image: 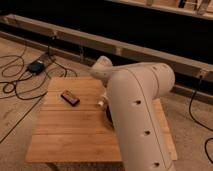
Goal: Stand the bottle upright
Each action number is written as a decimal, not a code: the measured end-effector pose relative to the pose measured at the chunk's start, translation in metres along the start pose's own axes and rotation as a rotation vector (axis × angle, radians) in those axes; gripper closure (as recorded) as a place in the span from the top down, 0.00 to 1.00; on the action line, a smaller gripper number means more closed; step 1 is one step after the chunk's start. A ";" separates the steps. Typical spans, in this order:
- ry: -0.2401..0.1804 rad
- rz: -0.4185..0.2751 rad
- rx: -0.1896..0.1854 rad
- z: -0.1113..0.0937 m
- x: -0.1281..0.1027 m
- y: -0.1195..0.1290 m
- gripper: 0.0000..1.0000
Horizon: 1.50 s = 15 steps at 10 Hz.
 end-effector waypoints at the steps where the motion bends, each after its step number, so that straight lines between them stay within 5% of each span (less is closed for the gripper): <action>1: -0.007 0.016 0.019 -0.004 -0.006 0.001 0.80; 5: -0.032 0.046 0.053 -0.013 -0.026 0.013 0.80; 11: -0.094 -0.033 -0.035 -0.009 -0.053 0.034 0.80; 15: -0.097 -0.100 -0.039 -0.006 -0.058 0.021 0.80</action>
